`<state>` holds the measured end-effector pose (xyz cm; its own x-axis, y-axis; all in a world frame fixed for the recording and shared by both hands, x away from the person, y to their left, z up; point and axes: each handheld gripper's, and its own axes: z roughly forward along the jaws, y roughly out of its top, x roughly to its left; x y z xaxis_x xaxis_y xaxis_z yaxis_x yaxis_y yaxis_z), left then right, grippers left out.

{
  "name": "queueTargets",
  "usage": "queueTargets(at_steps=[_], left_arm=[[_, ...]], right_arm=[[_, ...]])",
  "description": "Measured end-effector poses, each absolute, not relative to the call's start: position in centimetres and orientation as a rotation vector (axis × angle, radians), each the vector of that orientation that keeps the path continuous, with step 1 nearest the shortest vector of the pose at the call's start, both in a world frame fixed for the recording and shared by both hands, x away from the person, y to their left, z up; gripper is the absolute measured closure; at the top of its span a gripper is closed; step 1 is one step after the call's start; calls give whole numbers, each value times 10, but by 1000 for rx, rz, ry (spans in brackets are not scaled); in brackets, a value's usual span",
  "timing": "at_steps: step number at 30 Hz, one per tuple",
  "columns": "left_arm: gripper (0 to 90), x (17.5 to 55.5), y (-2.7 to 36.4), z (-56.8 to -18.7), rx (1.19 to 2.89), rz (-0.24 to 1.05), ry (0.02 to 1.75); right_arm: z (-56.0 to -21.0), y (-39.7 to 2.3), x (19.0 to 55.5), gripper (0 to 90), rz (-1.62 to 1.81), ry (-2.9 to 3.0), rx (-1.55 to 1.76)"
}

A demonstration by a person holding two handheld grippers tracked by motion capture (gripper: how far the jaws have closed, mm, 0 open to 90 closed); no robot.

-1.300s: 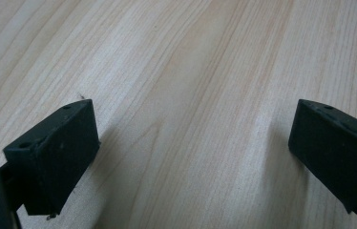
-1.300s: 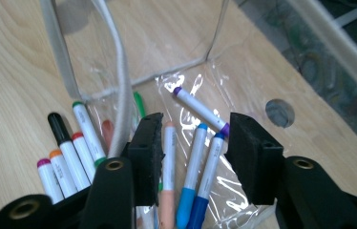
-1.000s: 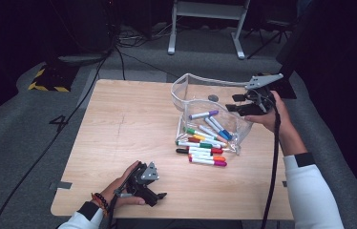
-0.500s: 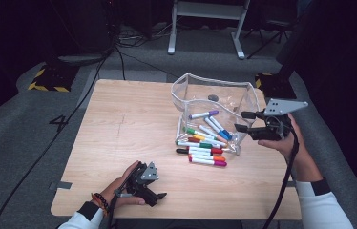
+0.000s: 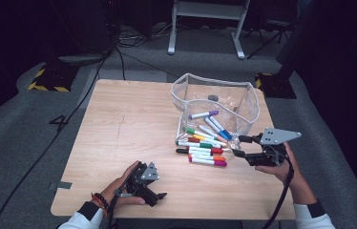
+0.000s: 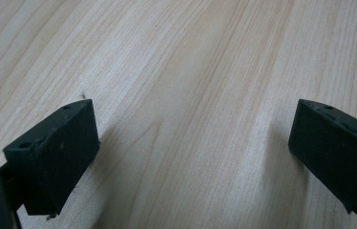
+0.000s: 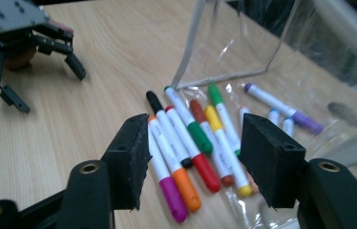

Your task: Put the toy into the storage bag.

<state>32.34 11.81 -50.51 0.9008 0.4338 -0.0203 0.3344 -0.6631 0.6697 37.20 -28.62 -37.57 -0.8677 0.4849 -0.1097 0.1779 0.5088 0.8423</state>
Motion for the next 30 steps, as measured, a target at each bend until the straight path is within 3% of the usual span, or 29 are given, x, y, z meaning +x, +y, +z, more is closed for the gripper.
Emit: queueTargets(at_steps=[9, 30], left_arm=[[34, 323, 118, -505, 2353, 184, 547], [33, 323, 118, -505, 2353, 183, 547]], right_arm=[[-436, -274, 375, 457, 1181, 2596, 572], [-480, -250, 387, 490, 1125, 2690, 552]])
